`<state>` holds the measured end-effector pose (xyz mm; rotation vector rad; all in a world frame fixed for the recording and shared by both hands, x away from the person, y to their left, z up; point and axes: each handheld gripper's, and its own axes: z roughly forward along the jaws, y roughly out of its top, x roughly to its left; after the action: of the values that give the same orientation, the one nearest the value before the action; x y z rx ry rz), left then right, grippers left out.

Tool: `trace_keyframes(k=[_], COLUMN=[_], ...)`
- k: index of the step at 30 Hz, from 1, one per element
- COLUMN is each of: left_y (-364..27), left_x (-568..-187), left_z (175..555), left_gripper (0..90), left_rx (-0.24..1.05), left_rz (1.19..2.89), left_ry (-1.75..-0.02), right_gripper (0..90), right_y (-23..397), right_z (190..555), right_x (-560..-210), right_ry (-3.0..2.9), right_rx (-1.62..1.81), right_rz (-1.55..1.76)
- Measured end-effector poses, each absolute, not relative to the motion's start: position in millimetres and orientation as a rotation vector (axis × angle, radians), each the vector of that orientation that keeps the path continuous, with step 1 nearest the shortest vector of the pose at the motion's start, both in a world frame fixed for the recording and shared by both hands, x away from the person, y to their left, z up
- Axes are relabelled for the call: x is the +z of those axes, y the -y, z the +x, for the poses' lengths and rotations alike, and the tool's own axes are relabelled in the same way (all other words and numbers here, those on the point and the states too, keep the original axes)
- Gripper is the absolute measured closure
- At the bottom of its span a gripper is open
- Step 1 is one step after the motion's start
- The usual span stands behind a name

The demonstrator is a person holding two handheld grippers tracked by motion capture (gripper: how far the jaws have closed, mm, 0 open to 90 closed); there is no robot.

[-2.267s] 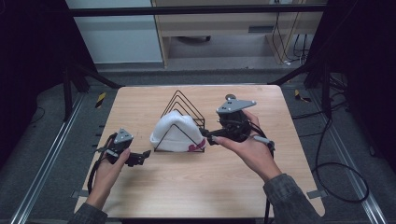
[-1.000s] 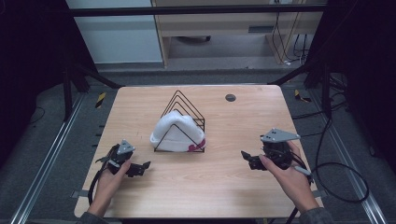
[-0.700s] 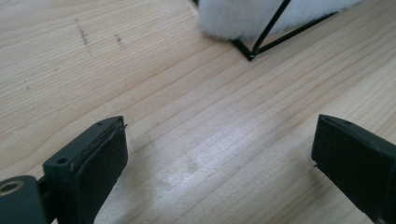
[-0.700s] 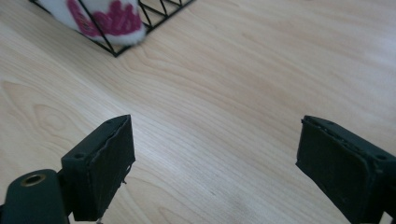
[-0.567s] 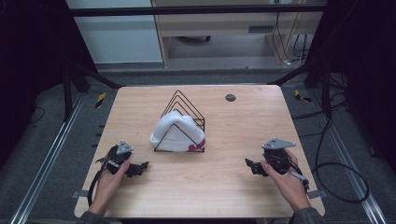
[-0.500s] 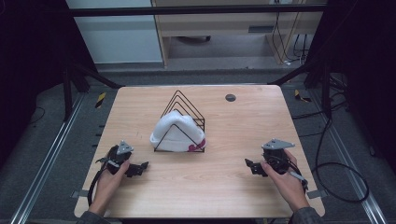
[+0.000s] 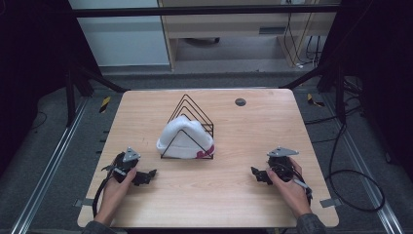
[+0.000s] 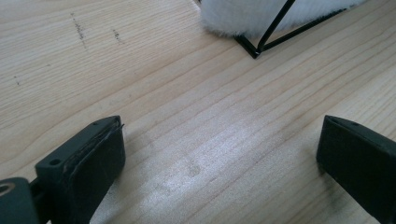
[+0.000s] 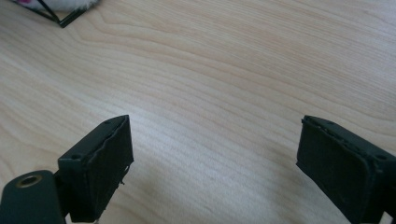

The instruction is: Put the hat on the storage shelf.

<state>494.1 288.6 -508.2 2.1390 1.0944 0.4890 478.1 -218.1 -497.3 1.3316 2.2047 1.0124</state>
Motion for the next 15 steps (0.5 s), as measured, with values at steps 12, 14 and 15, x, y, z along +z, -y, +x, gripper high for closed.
trace_keyframes(k=[12, 14, 15], left_y=[-289, -289, -289], left_x=[-508, -508, -508], left_z=[495, 495, 495], left_gripper=[0.0, 0.0, 0.0], left_rx=[0.478, 0.478, 0.478], left_rz=[2.144, 2.144, 2.144], left_ry=[-1.087, -1.087, -1.086], right_gripper=[11.4, 11.4, 11.4], right_y=[201, 199, 198], right_z=[497, 500, 501], right_x=[-504, -506, -507], right_ry=[-2.124, -2.117, -2.115], right_rx=[0.992, 0.983, 0.973], right_rz=[1.401, 1.41, 1.414])
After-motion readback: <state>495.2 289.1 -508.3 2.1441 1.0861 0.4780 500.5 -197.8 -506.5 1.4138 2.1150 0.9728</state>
